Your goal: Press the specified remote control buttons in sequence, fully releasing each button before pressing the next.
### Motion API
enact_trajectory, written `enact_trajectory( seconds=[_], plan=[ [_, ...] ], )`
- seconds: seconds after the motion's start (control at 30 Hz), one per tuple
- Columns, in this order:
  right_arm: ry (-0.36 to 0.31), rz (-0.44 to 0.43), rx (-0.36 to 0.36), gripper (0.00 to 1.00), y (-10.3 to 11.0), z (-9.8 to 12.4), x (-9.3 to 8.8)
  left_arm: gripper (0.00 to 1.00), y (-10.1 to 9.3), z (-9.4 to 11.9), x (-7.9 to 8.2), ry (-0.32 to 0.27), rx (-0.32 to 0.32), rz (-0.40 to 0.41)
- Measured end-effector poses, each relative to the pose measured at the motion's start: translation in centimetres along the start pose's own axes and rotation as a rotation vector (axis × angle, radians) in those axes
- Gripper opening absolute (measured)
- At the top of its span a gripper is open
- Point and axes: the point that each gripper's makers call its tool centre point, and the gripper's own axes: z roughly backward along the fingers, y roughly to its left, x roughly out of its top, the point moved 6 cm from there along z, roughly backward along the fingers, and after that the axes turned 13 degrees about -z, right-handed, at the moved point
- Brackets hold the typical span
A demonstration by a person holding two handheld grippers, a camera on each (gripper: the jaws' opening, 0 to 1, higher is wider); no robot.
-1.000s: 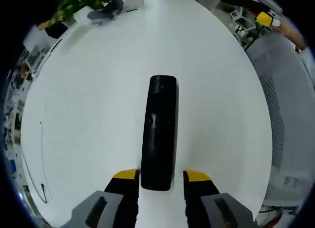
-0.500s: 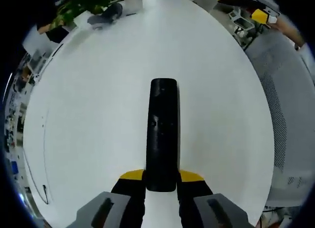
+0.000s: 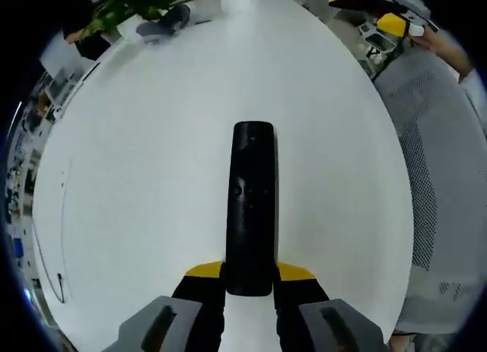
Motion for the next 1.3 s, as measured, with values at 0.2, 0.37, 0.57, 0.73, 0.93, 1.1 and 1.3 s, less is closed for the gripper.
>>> enact_trajectory(
  seconds=[0.2,0.37,0.57,0.73,0.93,1.1,1.3],
  plan=[
    [0.004,0.003,0.006,0.37,0.1,0.0,0.0,0.23,-0.7,0.1,0.0,0.0,-0.001,0.018],
    [0.006,0.004,0.01,0.36,0.2,0.0,-0.1,0.23,-1.6,0.2,0.1,0.0,-0.014,0.023],
    [0.014,0.001,0.024,0.34,0.3,-0.1,-0.1,0.23,-2.7,0.2,0.2,-0.008,-0.012,0.037],
    [0.022,0.007,0.033,0.34,0.5,-0.2,-0.2,0.23,-3.8,0.3,0.3,-0.01,-0.02,0.026],
    [0.028,0.008,0.039,0.33,0.6,-0.2,-0.3,0.23,-4.5,0.3,0.5,-0.009,-0.013,0.03],
    [0.046,0.009,0.048,0.31,0.7,-0.3,-0.5,0.23,-5.2,0.3,0.8,0.001,-0.009,0.029],
    [0.054,0.015,0.057,0.3,0.8,-0.4,-0.5,0.23,-6.5,0.2,1.1,-0.009,-0.004,0.02]
  ],
)
